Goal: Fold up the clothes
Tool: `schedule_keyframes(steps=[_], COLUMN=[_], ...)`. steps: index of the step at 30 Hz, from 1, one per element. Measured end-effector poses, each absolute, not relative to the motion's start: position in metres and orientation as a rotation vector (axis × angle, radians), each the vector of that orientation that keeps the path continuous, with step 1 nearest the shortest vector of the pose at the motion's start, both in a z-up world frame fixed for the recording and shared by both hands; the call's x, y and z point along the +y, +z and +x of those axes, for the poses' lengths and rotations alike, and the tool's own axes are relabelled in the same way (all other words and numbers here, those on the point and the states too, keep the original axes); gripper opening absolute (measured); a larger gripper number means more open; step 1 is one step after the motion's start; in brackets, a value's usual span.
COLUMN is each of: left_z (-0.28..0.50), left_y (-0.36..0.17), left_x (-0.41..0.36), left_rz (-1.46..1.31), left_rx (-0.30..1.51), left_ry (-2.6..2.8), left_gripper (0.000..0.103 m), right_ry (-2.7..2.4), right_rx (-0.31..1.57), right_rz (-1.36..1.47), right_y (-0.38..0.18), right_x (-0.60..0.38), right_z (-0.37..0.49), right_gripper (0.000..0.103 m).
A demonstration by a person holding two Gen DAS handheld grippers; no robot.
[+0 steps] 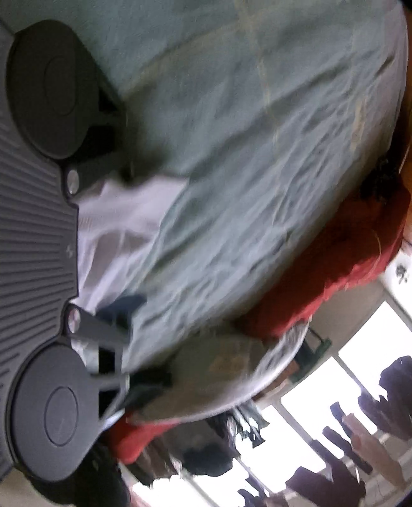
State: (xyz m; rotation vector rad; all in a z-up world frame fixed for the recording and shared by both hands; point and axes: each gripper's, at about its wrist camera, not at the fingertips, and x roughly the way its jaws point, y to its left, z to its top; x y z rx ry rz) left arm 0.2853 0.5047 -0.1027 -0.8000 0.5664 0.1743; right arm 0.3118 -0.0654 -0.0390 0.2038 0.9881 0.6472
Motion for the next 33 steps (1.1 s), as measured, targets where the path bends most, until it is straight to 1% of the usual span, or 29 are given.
schedule_keyframes(steps=[1, 3, 9, 12, 17, 20, 22, 26, 28, 29, 30, 33], left_z=[0.285, 0.283, 0.279, 0.276, 0.261, 0.249, 0.249, 0.256, 0.259, 0.260, 0.260, 0.255], left_y=[-0.102, -0.101, -0.096, -0.087, -0.059, -0.048, -0.050, -0.067, -0.074, -0.077, -0.077, -0.071], left_x=[0.506, 0.505, 0.503, 0.500, 0.489, 0.478, 0.478, 0.487, 0.493, 0.496, 0.499, 0.502], left_rz=[-0.792, -0.766, -0.690, -0.651, -0.569, -0.470, -0.441, -0.485, -0.506, -0.515, -0.517, -0.457], left_rx=[0.574, 0.586, 0.619, 0.601, 0.479, 0.405, 0.416, 0.481, 0.506, 0.517, 0.521, 0.542], left_ry=[0.182, 0.194, 0.227, 0.229, 0.220, 0.230, 0.245, 0.280, 0.314, 0.333, 0.355, 0.478], left_gripper=[0.034, 0.024, 0.008, 0.006, 0.005, 0.005, 0.005, 0.006, 0.016, 0.018, 0.024, 0.026], right_ry=[0.675, 0.731, 0.898, 0.920, 0.915, 0.885, 0.870, 0.861, 0.860, 0.860, 0.860, 0.862], right_rx=[0.988, 0.986, 0.990, 0.967, 0.974, 0.974, 0.979, 0.983, 0.986, 0.986, 0.985, 0.981], right_rz=[0.194, 0.173, 0.077, 0.001, -0.028, -0.016, -0.003, -0.001, -0.008, -0.012, -0.017, -0.022], right_y=[-0.035, -0.026, 0.000, 0.004, 0.000, -0.001, -0.003, -0.004, -0.005, -0.004, -0.004, -0.003], right_x=[-0.062, -0.053, -0.010, 0.004, 0.009, 0.003, 0.000, -0.002, -0.001, -0.001, 0.000, -0.001], right_z=[0.310, 0.307, 0.295, 0.284, 0.281, 0.282, 0.285, 0.286, 0.286, 0.286, 0.285, 0.284], right_gripper=[0.103, 0.103, 0.103, 0.103, 0.103, 0.103, 0.103, 0.103, 0.103, 0.103, 0.103, 0.103])
